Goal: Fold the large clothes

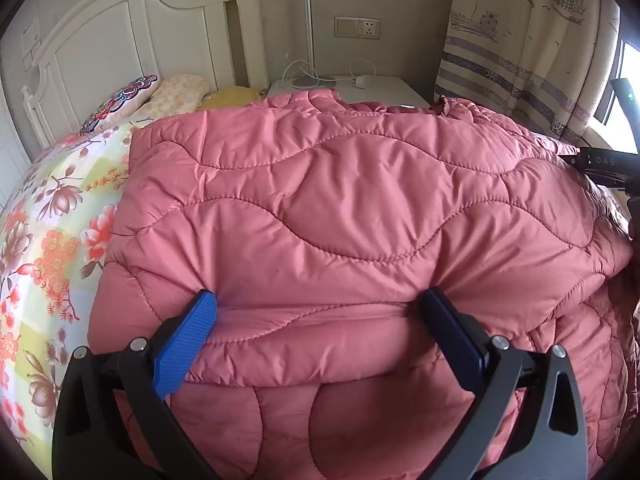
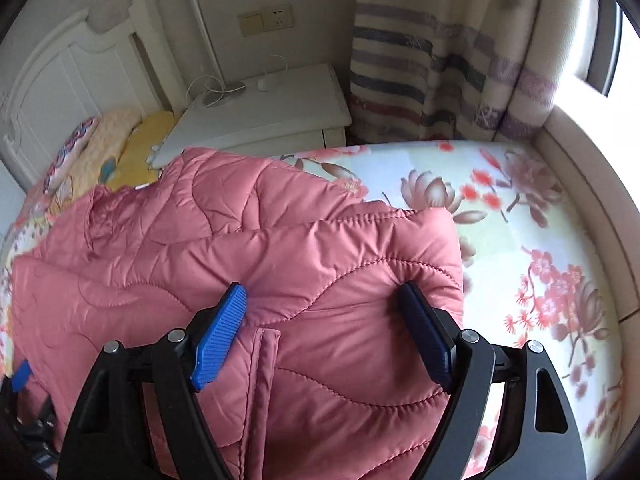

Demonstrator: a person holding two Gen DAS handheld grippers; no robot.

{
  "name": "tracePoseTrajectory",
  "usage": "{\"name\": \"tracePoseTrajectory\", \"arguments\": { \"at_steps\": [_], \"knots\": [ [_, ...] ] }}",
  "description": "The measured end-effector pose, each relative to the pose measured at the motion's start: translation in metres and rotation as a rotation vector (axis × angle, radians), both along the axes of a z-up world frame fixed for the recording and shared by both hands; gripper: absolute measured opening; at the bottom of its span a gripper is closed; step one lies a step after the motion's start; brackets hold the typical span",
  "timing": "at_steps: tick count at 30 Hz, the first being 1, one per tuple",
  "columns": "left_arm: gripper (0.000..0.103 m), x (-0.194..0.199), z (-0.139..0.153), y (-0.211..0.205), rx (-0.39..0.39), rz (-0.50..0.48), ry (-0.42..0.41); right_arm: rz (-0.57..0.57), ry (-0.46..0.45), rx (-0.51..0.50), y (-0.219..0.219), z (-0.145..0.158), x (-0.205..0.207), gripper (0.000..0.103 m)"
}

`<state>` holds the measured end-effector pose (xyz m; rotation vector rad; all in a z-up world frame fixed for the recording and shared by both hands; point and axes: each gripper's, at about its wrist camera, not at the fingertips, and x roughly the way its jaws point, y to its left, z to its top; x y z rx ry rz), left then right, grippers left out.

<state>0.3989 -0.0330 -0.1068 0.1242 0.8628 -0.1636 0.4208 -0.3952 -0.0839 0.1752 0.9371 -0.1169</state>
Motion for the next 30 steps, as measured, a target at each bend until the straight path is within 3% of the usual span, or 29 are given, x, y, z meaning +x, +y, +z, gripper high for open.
{"name": "tracePoseTrajectory", "arguments": {
  "at_steps": [3,5,7,8,11,14,19,25,30],
  "knots": [
    [0.101,0.000,0.000,0.000,0.001,-0.001,-0.001,0.009,-0.026,-0.020,0.007,0.017,-0.011,0.078],
    [0.101,0.000,0.000,0.000,0.001,0.000,-0.001,0.009,-0.121,0.002,0.014,0.042,-0.034,0.078],
    [0.101,0.000,0.000,0.000,0.001,-0.001,-0.001,0.075,-0.217,0.054,0.032,0.061,-0.061,0.081],
    [0.101,0.000,0.000,0.000,0.001,0.000,-0.001,0.123,-0.229,0.032,0.046,0.064,-0.071,0.084],
    [0.101,0.000,0.000,0.000,0.002,-0.001,-0.001,0.228,-0.177,-0.082,0.087,0.049,-0.082,0.086],
    [0.101,0.000,-0.001,0.000,0.002,0.000,-0.001,0.231,-0.083,-0.185,0.104,0.011,-0.077,0.086],
    [0.101,0.000,0.000,0.001,0.006,0.002,-0.001,0.205,-0.094,-0.201,0.104,-0.013,-0.074,0.089],
    [0.101,0.000,0.000,0.000,0.004,0.003,-0.001,0.211,-0.091,-0.141,0.095,-0.017,-0.071,0.090],
    [0.101,0.001,0.001,0.001,-0.005,0.002,0.006,0.208,-0.091,-0.151,0.098,-0.016,-0.070,0.092]
  ]
}}
